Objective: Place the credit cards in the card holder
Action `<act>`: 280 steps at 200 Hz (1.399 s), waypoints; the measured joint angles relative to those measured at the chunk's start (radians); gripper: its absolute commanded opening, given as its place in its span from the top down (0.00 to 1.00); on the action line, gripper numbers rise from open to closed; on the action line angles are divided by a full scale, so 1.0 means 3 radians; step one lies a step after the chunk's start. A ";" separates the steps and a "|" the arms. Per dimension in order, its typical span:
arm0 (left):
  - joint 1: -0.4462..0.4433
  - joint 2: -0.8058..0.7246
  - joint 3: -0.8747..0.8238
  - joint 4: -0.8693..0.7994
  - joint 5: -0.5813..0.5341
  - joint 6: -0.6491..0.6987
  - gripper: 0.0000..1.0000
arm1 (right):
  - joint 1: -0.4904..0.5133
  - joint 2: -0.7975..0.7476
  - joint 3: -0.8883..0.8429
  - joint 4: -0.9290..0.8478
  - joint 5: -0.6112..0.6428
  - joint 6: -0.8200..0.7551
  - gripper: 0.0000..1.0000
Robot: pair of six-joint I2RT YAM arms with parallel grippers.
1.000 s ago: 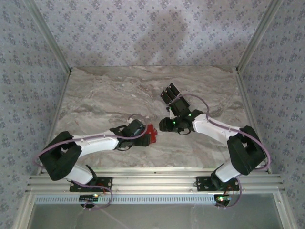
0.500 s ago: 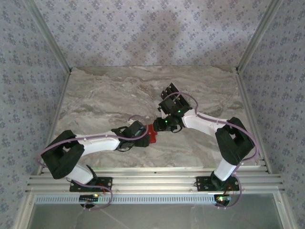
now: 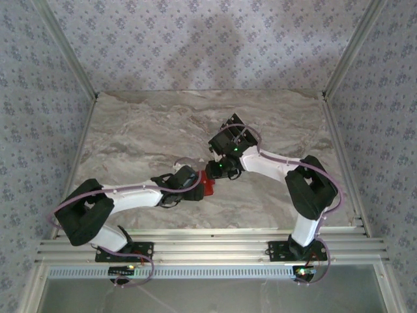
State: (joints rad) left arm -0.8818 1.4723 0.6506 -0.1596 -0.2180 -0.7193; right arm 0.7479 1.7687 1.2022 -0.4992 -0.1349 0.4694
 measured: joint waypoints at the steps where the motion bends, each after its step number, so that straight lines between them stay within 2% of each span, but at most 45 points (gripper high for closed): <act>1: 0.0000 0.0000 0.0000 0.0000 0.0000 0.0000 0.03 | 0.0001 0.0001 0.0004 0.0000 0.0001 -0.0001 0.55; 72: 0.0015 0.0001 -0.0001 0.0011 0.0004 -0.0023 0.03 | 0.0107 0.0200 0.0237 -0.0149 0.0154 -0.0094 0.57; 117: 0.0017 0.0001 -0.0001 0.0011 0.0004 -0.0023 0.03 | 0.0128 0.0326 0.0296 -0.0294 0.0248 -0.0165 0.75; 141: 0.0018 0.0001 -0.0001 0.0013 0.0005 -0.0023 0.03 | 0.0128 0.0326 0.0296 -0.0318 0.0264 -0.0179 0.80; 158: 0.0029 0.0001 -0.0001 0.0013 0.0015 -0.0022 0.03 | 0.0128 0.0326 0.0296 -0.0332 0.0266 -0.0177 0.79; 198: 0.0041 0.0000 0.0000 0.0013 0.0031 -0.0022 0.03 | 0.0128 0.0324 0.0296 -0.0336 0.0266 -0.0188 0.71; 280: 0.0050 0.0000 0.0000 0.0013 0.0039 -0.0020 0.04 | 0.0127 0.0300 0.0303 -0.0336 0.0264 -0.0187 0.72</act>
State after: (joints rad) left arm -0.8669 1.4723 0.6506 -0.1558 -0.2062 -0.7254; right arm 0.7860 1.8587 1.2930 -0.5999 -0.0555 0.4133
